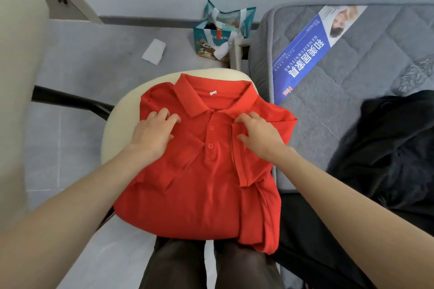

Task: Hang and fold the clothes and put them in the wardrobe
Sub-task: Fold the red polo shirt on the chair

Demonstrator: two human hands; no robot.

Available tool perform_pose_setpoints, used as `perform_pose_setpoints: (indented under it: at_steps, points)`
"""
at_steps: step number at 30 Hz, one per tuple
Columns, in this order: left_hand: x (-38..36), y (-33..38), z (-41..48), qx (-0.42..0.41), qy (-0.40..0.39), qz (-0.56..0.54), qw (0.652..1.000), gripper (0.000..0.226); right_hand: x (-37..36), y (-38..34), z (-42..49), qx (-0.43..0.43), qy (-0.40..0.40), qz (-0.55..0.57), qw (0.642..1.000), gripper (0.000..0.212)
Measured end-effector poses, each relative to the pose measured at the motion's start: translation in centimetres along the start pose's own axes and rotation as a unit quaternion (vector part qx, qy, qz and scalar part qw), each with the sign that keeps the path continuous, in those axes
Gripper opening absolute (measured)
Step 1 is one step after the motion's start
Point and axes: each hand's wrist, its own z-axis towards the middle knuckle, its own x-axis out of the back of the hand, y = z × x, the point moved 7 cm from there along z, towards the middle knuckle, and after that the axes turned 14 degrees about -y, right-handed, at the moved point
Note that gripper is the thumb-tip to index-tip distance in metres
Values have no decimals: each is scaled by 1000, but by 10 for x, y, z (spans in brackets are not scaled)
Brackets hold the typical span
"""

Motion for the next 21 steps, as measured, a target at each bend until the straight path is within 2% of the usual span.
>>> perform_pose_setpoints:
  at_steps: [3,5,8,10,13,15,18,21]
  points:
    - [10,-13,3,-8,21,25,999,17,1,-14,3,41,23,31,998,20]
    - [15,-24,6,6,33,9,999,8,1,-27,0,82,31,43,995,19]
    - [16,-40,8,33,34,-29,998,9,0,-44,-7,103,82,34,991,25]
    - [14,-46,9,42,13,-39,998,15,-7,-61,-6,110,74,40,990,24]
    - [16,-51,9,44,10,-32,998,24,-32,-81,13,54,-31,62,996,36]
    - [19,-55,8,41,32,-26,998,20,-43,-86,25,-1,-61,117,991,36]
    - [24,-62,8,53,42,-4,998,19,-43,-94,36,-22,-28,162,986,18]
    - [33,-70,11,80,58,15,995,19,-26,-101,38,-9,38,162,986,11]
